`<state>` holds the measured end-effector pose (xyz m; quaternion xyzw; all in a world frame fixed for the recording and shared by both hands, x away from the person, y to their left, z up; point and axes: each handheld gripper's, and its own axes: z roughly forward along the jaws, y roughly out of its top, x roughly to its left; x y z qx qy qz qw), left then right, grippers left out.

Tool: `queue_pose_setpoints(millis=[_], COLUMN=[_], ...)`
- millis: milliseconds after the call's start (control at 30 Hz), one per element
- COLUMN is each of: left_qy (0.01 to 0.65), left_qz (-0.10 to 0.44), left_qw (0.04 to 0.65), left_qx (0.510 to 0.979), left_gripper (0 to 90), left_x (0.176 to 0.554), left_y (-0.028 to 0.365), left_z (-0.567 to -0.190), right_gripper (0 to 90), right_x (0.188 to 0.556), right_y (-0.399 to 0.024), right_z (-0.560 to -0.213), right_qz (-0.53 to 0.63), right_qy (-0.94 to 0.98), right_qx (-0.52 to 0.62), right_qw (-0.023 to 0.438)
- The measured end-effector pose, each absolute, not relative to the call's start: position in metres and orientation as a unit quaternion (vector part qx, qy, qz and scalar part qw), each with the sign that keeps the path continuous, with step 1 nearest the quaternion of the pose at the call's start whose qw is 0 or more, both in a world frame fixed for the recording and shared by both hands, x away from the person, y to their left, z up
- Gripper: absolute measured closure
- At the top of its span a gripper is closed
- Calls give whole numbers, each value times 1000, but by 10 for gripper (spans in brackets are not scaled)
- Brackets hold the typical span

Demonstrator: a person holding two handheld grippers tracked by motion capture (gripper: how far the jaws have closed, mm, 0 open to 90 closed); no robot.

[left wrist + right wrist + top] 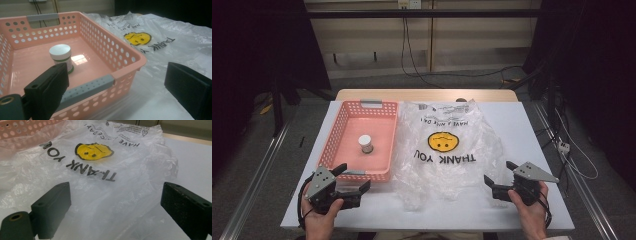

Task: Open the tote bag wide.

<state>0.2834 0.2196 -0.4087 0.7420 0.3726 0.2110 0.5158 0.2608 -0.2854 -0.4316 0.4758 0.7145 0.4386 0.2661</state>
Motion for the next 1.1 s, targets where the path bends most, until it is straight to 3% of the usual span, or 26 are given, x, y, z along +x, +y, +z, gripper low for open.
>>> queue_pose_setpoints(millis=[767, 1000, 1100], left_qy=[384, 384, 375], left_qz=[204, 202, 200], left_qw=[509, 510, 511], left_qx=[743, 742, 747], left_gripper=[58, 58, 62], left_x=[285, 284, 283], left_y=[220, 223, 222], left_z=[-409, -409, -408], right_gripper=[140, 105, 148], right_x=[268, 277, 278], right_y=[-277, -260, -250], right_z=[-426, -416, -414], right_qz=[416, 409, 421], right_qy=[745, 763, 775], right_qx=[469, 449, 426], right_qw=[227, 220, 202])
